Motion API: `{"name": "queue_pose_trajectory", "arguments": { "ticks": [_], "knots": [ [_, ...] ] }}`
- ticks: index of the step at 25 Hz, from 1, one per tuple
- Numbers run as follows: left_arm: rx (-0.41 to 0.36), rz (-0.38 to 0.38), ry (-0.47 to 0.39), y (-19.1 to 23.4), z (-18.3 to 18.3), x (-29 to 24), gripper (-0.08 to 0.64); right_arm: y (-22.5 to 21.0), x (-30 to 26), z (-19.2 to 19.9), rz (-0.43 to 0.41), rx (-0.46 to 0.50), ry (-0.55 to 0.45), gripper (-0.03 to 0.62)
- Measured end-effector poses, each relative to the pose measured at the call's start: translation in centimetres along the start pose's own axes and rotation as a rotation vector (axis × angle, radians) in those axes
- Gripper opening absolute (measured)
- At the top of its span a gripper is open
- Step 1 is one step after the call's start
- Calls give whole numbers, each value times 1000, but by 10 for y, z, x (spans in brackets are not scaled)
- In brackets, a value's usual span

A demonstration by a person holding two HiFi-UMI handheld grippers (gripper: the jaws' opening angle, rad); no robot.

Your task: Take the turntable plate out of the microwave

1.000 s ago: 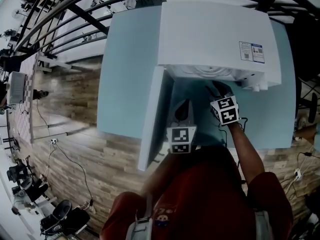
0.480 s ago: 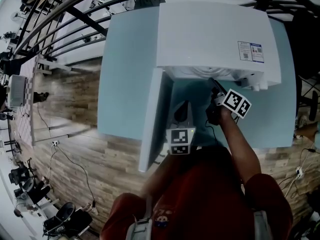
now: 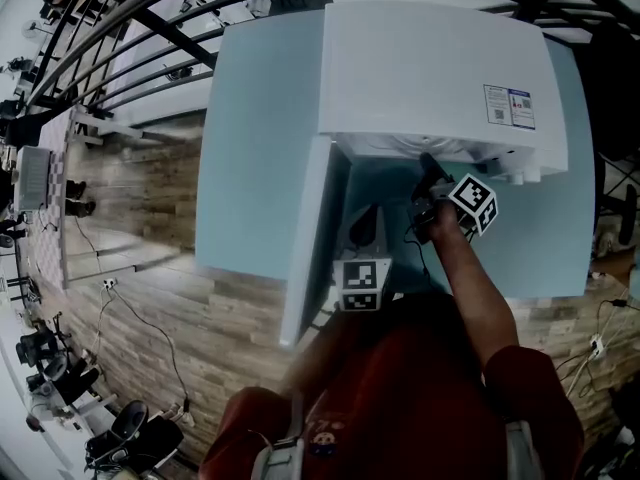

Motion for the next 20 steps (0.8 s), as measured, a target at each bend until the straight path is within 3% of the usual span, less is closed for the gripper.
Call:
{"name": "queue_pose_trajectory", "arguments": {
  "ticks": [20],
  "knots": [
    [-10, 12, 14, -4, 4, 1, 0, -12, 25, 8, -50, -145, -17, 15]
  ]
}}
Point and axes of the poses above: the fingertips, and each gripper's own axes: x backward along the fingers, y to its left, z out of its underside, the point moved 7 cm from there along x, backward along the fingers, and after that the axes turned 7 degrees about -y, right-handed, at the moved point
